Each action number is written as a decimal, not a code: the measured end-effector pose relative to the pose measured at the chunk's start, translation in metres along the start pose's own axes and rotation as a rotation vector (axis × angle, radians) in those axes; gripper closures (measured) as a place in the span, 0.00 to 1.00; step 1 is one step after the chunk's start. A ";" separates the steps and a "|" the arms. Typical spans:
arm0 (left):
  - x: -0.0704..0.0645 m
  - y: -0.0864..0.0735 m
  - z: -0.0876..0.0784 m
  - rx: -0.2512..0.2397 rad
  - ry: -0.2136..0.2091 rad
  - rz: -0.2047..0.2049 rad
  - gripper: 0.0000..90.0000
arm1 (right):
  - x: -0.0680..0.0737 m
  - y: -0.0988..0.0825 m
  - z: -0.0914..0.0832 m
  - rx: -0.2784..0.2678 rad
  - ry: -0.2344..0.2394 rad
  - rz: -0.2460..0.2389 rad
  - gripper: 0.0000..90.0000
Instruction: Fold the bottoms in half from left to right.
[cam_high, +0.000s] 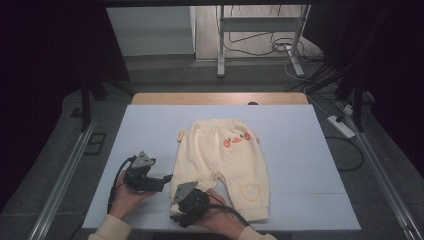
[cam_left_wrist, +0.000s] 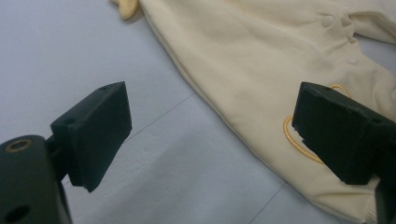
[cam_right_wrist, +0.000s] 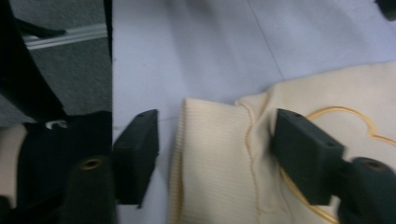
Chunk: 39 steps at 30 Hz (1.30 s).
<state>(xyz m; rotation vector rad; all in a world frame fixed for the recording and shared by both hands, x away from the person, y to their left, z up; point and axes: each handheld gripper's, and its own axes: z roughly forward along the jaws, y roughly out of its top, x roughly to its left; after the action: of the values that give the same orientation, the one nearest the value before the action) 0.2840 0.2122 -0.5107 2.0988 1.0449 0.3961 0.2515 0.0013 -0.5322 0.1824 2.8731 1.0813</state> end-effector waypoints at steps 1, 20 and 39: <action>0.000 0.000 0.000 0.001 0.000 0.001 0.13 | 0.000 0.000 -0.001 0.010 -0.014 -0.017 0.49; 0.007 0.018 0.018 0.021 -0.013 0.014 0.14 | -0.010 -0.003 -0.018 -0.018 -0.022 -0.010 0.86; 0.016 0.046 0.046 0.060 -0.029 -0.010 0.16 | -0.013 -0.003 -0.022 -0.037 -0.002 -0.005 0.86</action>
<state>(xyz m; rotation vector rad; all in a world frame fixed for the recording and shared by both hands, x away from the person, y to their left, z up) 0.3454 0.1848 -0.5081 2.1447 1.0625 0.3326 0.2613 -0.0172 -0.5180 0.1736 2.8474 1.1319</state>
